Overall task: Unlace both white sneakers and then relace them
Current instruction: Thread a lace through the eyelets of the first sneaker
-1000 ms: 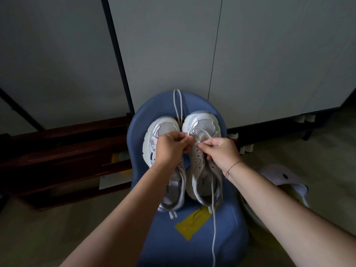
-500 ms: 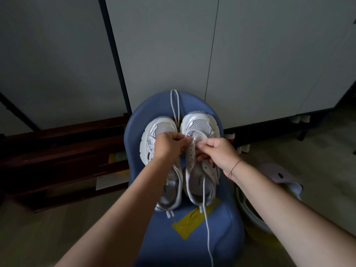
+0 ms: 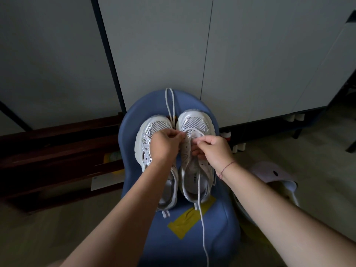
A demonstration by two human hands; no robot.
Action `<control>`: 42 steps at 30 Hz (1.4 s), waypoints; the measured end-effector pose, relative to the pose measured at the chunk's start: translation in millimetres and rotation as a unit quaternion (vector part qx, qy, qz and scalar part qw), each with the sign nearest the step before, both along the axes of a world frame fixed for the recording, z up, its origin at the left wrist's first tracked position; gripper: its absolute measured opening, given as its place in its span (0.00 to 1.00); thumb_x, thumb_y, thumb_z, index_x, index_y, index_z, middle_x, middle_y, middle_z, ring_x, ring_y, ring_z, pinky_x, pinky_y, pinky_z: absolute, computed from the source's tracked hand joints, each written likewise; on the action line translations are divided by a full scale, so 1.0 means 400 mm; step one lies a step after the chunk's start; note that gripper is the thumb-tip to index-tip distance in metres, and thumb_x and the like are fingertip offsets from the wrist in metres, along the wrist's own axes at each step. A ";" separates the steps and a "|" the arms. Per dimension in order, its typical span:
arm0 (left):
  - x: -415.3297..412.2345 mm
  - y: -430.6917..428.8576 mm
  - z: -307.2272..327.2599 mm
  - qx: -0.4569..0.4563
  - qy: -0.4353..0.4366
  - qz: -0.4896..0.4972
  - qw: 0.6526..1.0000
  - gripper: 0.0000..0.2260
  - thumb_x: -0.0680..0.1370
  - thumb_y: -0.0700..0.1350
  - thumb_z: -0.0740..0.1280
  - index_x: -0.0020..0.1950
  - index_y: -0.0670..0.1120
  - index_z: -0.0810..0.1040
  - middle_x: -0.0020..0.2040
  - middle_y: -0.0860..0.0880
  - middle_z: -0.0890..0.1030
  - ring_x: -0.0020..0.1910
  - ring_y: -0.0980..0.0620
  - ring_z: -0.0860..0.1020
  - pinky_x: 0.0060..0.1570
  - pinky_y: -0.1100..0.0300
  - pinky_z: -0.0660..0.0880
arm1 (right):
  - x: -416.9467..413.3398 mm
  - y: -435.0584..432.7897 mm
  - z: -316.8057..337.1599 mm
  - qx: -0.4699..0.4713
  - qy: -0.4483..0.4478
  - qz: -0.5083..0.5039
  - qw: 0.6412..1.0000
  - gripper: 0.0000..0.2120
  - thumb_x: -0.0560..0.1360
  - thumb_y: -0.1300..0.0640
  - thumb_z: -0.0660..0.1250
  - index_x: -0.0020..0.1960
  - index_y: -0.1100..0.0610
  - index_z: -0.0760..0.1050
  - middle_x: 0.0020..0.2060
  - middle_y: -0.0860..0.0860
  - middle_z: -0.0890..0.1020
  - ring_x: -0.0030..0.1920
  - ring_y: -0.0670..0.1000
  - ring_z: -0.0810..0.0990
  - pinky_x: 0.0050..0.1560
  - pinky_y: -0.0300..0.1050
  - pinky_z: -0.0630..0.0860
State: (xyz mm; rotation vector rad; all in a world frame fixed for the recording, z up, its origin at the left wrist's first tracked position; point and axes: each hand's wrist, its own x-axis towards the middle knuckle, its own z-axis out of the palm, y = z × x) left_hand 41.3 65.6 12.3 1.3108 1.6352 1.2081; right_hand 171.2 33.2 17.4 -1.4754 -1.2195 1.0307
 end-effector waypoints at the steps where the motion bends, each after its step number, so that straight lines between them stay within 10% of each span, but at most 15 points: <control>1: -0.001 0.000 0.000 0.002 0.011 -0.002 1.000 0.06 0.74 0.49 0.74 0.39 0.50 0.82 0.30 0.52 0.80 0.30 0.53 0.76 0.39 0.55 0.77 | -0.004 0.000 -0.001 0.006 -0.006 -0.014 1.000 0.09 0.78 0.63 0.62 0.50 0.59 0.81 0.37 0.54 0.84 0.36 0.50 0.82 0.40 0.39 0.80; 10: 0.002 -0.018 0.000 0.023 0.067 -0.031 0.997 0.05 0.73 0.50 0.74 0.43 0.49 0.84 0.38 0.52 0.84 0.40 0.51 0.82 0.46 0.52 0.80 | -0.004 0.001 0.021 -0.054 0.013 -0.040 0.998 0.05 0.77 0.60 0.65 0.46 0.55 0.80 0.26 0.53 0.80 0.23 0.49 0.76 0.23 0.38 0.75; 23: -0.005 -0.067 0.006 0.005 0.170 -0.166 0.971 0.33 0.63 0.52 0.81 0.60 0.46 0.68 0.54 0.50 0.76 0.51 0.53 0.76 0.54 0.55 0.76 | 0.046 0.024 0.040 -0.139 0.026 0.064 0.988 0.10 0.80 0.57 0.60 0.44 0.56 0.78 0.20 0.48 0.69 0.18 0.43 0.61 0.20 0.33 0.57; 36: -0.041 -0.060 -0.003 0.064 0.115 -0.121 0.984 0.13 0.75 0.37 0.70 0.60 0.43 0.82 0.42 0.52 0.80 0.38 0.62 0.77 0.39 0.77 0.71 | 0.006 0.006 0.009 -0.051 0.001 0.037 0.998 0.08 0.78 0.60 0.63 0.47 0.53 0.80 0.27 0.50 0.75 0.24 0.45 0.68 0.23 0.32 0.67; 42: -0.050 -0.052 -0.001 0.020 0.042 -0.136 0.990 0.15 0.75 0.34 0.70 0.61 0.44 0.81 0.40 0.50 0.80 0.39 0.55 0.76 0.45 0.63 0.75 | -0.005 0.013 -0.006 -0.044 -0.043 0.039 0.997 0.07 0.77 0.59 0.64 0.46 0.51 0.79 0.28 0.50 0.76 0.26 0.46 0.70 0.30 0.36 0.70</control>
